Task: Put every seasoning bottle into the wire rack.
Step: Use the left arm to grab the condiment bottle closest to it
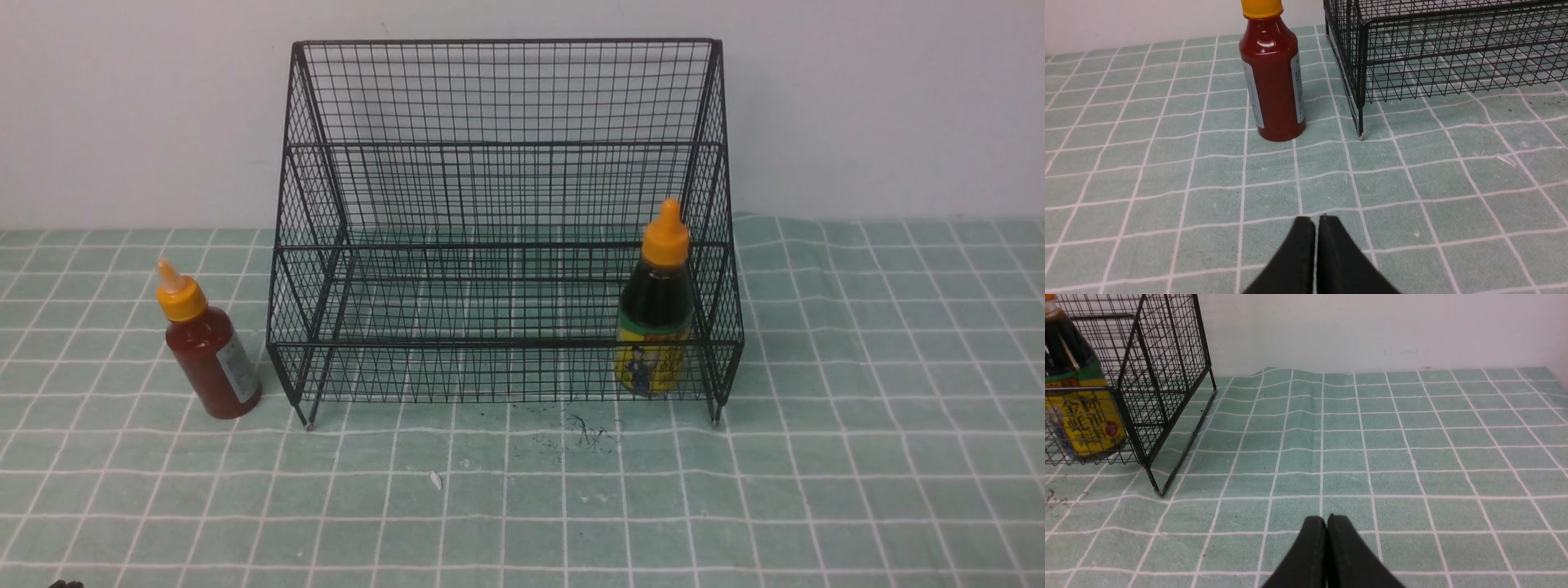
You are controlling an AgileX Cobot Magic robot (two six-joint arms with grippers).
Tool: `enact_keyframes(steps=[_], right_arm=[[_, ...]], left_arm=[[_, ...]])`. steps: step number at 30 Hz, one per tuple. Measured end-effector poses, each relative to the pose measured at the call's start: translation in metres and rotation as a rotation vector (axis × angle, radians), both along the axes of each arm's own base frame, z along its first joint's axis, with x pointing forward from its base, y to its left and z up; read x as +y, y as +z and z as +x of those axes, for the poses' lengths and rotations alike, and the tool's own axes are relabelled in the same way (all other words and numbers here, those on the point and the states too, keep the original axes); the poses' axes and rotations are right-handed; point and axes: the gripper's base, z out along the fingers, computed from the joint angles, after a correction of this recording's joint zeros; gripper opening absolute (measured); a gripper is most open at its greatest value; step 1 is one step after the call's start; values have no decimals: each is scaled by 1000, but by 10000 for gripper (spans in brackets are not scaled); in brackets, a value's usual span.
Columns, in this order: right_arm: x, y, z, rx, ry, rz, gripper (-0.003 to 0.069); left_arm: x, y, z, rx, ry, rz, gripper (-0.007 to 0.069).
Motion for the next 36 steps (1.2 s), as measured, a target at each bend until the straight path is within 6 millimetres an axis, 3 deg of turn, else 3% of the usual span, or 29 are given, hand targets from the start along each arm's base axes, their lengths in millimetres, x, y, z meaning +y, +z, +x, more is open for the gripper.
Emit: enact_keyframes(steps=[31,36], right_arm=[[0,0,0,-1,0,1,-15],[0,0,0,-1,0,2,-15]], left_arm=[[0,0,0,-5,1,6,-6],[-2,12,3,-121,14,-138,-6]])
